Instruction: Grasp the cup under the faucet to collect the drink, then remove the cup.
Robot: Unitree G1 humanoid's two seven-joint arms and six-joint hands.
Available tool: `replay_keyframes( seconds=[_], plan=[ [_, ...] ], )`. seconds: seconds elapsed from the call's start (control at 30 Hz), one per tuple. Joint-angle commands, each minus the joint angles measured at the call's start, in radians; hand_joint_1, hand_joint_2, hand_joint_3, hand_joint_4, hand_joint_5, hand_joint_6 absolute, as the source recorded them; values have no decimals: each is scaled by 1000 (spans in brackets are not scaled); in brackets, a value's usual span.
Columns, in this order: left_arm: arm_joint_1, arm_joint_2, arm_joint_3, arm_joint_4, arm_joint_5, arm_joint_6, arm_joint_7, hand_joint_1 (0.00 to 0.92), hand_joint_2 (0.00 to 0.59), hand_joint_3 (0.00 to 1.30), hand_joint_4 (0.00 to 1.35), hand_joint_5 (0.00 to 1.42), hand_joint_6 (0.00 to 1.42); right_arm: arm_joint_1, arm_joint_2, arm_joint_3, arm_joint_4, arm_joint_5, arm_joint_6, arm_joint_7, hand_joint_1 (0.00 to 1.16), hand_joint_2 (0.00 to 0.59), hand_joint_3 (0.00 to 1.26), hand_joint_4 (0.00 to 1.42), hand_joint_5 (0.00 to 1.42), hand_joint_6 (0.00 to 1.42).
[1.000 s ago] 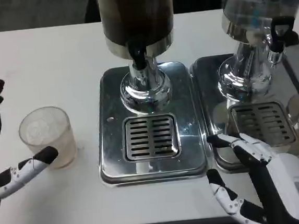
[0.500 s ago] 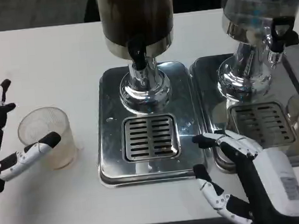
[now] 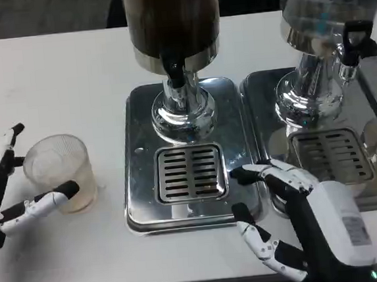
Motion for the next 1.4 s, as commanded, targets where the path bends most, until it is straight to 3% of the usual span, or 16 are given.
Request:
replay_keyframes(
  seconds=[0.03, 0.6, 0.97, 1.1, 1.3, 1.4],
  plan=[
    [-25, 21, -21, 23, -7, 16, -36, 285, 8, 60, 34, 238, 241, -12, -3, 6, 2, 14, -1, 2, 458, 434, 427, 435, 257, 261],
    [-78, -5, -57, 59, -22, 45, -82, 285, 6, 66, 44, 257, 260, -5, -25, 5, -11, 54, -1, 27, 454, 434, 441, 444, 273, 284],
    [-100, -45, -84, 64, -20, 51, -78, 308, 21, 78, 54, 263, 277, -1, -29, 2, -5, 76, 6, 47, 454, 434, 454, 455, 281, 285],
    [-101, -65, -84, 67, -26, 55, -84, 354, 42, 100, 74, 284, 300, 1, -29, 0, -5, 87, 9, 58, 459, 439, 466, 464, 296, 285],
    [-96, -107, -66, 73, -69, 66, -123, 434, 61, 144, 121, 345, 377, 10, -27, -6, -22, 92, 22, 74, 624, 446, 532, 510, 329, 303],
    [-90, -130, -59, 72, -99, 69, -138, 468, 72, 200, 181, 429, 516, 10, -24, -6, -28, 92, 30, 83, 712, 425, 554, 542, 355, 306]
  ],
)
